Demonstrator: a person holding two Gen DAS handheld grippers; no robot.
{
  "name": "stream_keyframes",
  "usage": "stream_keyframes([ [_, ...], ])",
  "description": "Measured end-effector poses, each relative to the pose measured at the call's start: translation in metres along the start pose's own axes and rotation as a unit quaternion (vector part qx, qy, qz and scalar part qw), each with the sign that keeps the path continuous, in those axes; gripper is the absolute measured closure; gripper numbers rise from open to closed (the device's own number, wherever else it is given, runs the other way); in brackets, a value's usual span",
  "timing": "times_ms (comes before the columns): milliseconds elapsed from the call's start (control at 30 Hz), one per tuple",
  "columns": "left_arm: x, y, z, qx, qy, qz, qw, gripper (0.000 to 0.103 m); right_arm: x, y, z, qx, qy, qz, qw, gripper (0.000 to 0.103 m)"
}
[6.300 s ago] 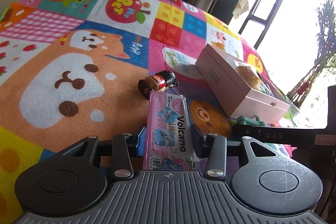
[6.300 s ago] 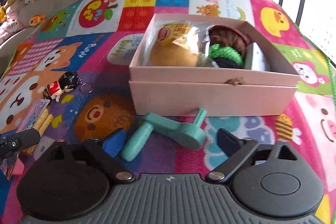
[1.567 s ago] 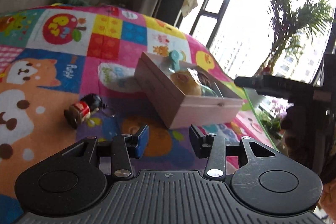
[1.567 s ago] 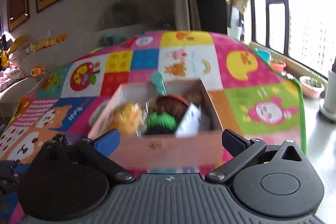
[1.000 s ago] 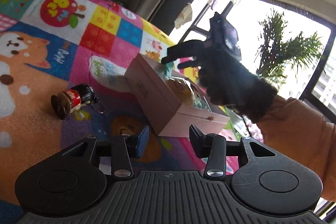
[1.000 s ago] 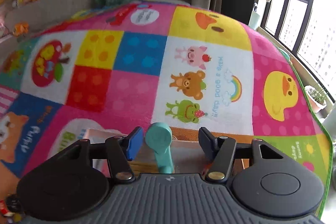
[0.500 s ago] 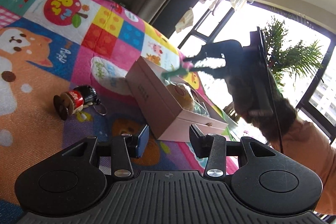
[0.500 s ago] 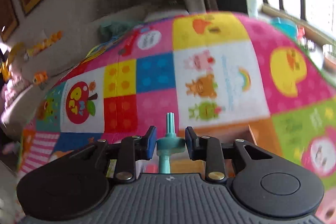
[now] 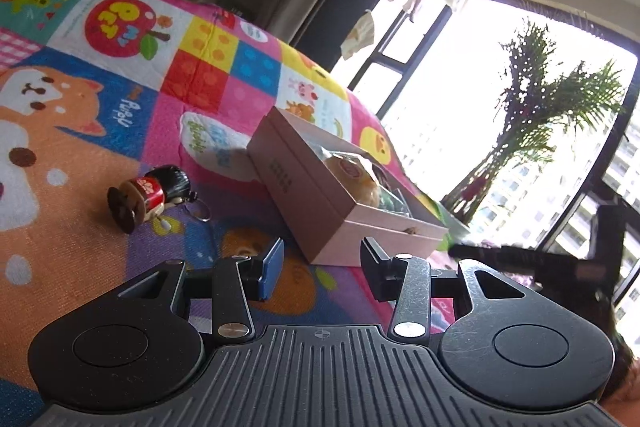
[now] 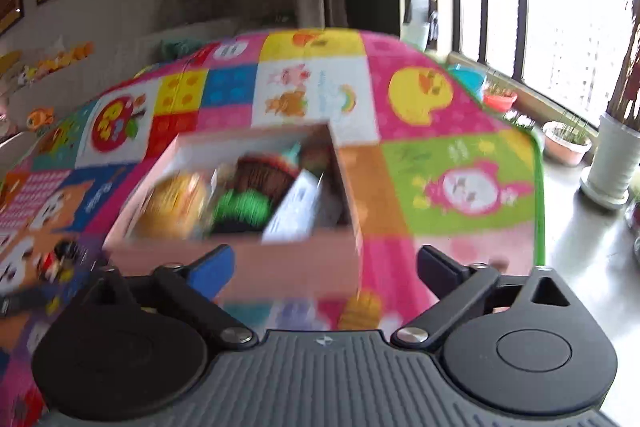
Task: Organize objects
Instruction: 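Move the left gripper to the red-and-black doll keychain while the right gripper approaches the white lace tissue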
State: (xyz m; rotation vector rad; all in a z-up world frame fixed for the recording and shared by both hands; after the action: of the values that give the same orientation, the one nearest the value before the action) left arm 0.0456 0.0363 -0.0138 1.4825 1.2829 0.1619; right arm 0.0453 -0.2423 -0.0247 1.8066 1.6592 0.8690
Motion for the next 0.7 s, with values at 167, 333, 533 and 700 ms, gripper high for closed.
stream_keyframes([
  [167,-0.022,-0.010,-0.002,0.034,0.042,0.068,0.9962,0.056,0.014,-0.042,0.004,0.027,0.031,0.014,0.999,0.000],
  [333,-0.064,-0.027,-0.009,0.075,0.049,0.182,0.9793,0.056,0.018,-0.048,0.012,0.040,0.026,0.002,0.999,0.000],
  [533,-0.091,-0.055,-0.004,0.136,0.028,0.237,0.9615,0.056,0.013,-0.049,0.016,0.046,0.038,0.018,0.998,0.000],
  [700,-0.059,-0.019,-0.001,0.102,0.107,0.187,0.9711,0.054,0.027,-0.047,-0.013,-0.003,0.139,-0.002,0.990,0.000],
])
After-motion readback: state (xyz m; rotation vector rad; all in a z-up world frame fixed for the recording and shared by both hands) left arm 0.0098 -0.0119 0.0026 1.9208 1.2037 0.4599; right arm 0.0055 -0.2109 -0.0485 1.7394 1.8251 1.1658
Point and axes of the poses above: each gripper's, at about its wrist camera, not at the fingertips, and z roughly the way its jaws point, x to its left, y to its top, the point moved 8 cm from there along z, roughly the way its jaws point, and after that the axes turned 5 degrees about x, right-handed, at the moved point
